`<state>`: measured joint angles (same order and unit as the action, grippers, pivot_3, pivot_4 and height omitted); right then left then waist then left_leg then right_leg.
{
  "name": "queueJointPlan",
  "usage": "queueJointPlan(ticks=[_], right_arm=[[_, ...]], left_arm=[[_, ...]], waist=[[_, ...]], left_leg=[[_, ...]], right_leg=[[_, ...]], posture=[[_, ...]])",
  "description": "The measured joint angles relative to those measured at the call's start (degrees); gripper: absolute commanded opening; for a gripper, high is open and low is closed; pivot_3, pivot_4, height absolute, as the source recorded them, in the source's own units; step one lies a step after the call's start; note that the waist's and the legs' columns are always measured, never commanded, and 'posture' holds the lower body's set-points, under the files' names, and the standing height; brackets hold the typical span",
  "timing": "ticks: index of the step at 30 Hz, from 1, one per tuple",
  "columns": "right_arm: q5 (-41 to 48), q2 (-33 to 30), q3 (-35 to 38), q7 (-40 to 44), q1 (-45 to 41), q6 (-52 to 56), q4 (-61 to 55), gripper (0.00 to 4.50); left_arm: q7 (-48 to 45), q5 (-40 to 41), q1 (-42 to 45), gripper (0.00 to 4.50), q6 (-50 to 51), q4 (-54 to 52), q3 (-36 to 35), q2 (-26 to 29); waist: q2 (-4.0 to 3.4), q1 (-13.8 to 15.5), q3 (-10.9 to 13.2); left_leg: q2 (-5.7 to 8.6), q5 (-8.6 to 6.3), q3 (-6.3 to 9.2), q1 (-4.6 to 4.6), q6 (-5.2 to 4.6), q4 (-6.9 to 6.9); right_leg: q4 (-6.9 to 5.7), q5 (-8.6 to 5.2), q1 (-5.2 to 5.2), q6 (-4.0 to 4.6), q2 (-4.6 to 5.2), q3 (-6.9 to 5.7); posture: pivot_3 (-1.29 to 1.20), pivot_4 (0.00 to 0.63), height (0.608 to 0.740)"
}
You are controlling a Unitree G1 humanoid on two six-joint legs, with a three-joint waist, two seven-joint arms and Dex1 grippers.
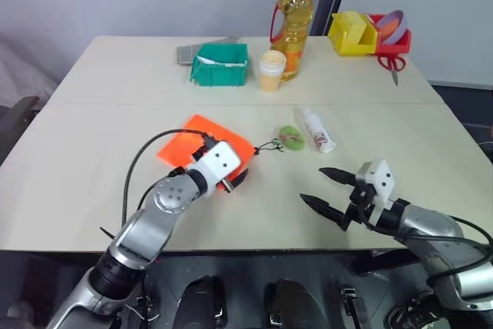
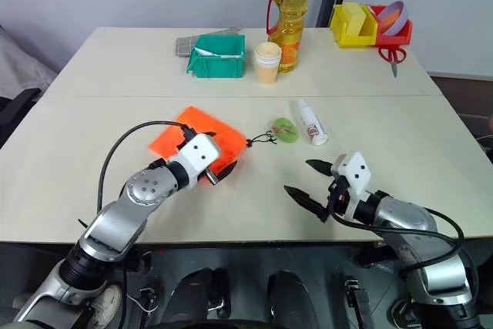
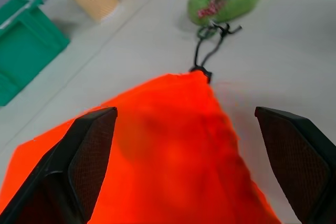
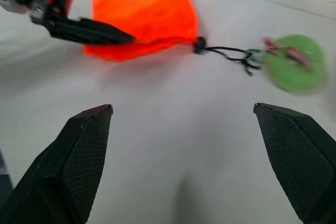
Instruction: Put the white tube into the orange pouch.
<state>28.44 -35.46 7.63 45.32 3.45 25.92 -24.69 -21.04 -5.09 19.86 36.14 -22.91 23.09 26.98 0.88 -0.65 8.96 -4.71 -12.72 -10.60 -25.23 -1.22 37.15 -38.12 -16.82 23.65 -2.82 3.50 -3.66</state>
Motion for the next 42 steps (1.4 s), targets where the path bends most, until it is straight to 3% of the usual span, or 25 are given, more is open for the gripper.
queueJointPlan(ticks=[7, 14, 26, 29, 36, 42], right_arm=[[0.0, 0.6, -2.9, -1.1, -2.3, 1.2, -0.5, 4.46], [0.4, 0.7, -3.6, -3.0, -4.0, 3.6, -2.5, 4.46], [1.2, 0.7, -3.8, -3.2, -4.1, 3.7, -2.7, 4.46], [1.2, 0.7, -3.8, -3.2, -4.1, 3.6, -2.7, 4.50], [1.9, 1.2, -3.3, -3.5, -4.1, 3.6, -2.7, 4.50], [1.9, 1.2, -2.9, -3.3, -3.8, 2.3, -2.5, 4.50]], left_arm=[[1.4, -6.6, 2.0, 4.50, 2.3, 2.7, 3.2, -3.7], [1.6, -11.0, 1.0, 4.50, 3.0, 2.7, 3.2, -3.8], [1.9, -13.6, 0.0, 4.50, 2.8, 2.8, 3.0, -4.6], [1.9, -14.0, -0.1, 3.65, 2.8, 2.8, 2.9, -4.6], [0.7, -14.3, -1.5, 0.03, 2.5, 2.8, 2.5, -4.5], [0.1, -14.4, -2.1, 0.03, 2.5, 2.6, 0.9, -3.4]], waist=[[0.00, 0.0, 0.0], [0.00, 0.0, 0.0], [0.00, 0.0, 0.0], [0.00, 0.0, 0.0], [0.00, 0.0, 0.0], [0.00, 0.0, 0.0]], left_leg=[[0.00, 0.00, 0.01, -0.02, -0.02, 0.01], [0.00, 0.00, 0.03, -0.02, -0.02, 0.01], [0.01, -0.01, 0.03, -0.03, -0.04, 0.03], [0.01, -0.01, 0.03, -0.03, -0.04, 0.03], [0.01, -0.01, 0.03, -0.03, -0.04, 0.03], [0.00, -0.01, 0.03, -0.03, -0.04, 0.02]], right_leg=[[0.00, -0.05, 0.00, 0.09, 0.02, 0.00], [-0.01, 0.03, 0.02, -0.05, 0.01, -0.01], [-0.01, 0.03, 0.00, -0.05, 0.03, -0.01], [0.00, 0.03, 0.00, -0.05, 0.03, -0.01], [-0.01, 0.03, 0.00, -0.05, 0.03, -0.01], [-0.01, 0.03, 0.01, -0.05, 0.03, -0.01]], posture=[[0.00, 0.150, 0.740], [0.00, 0.150, 0.740], [0.00, 0.150, 0.740], [0.00, 0.150, 0.740], [0.00, 0.150, 0.740], [0.00, 0.150, 0.740]])
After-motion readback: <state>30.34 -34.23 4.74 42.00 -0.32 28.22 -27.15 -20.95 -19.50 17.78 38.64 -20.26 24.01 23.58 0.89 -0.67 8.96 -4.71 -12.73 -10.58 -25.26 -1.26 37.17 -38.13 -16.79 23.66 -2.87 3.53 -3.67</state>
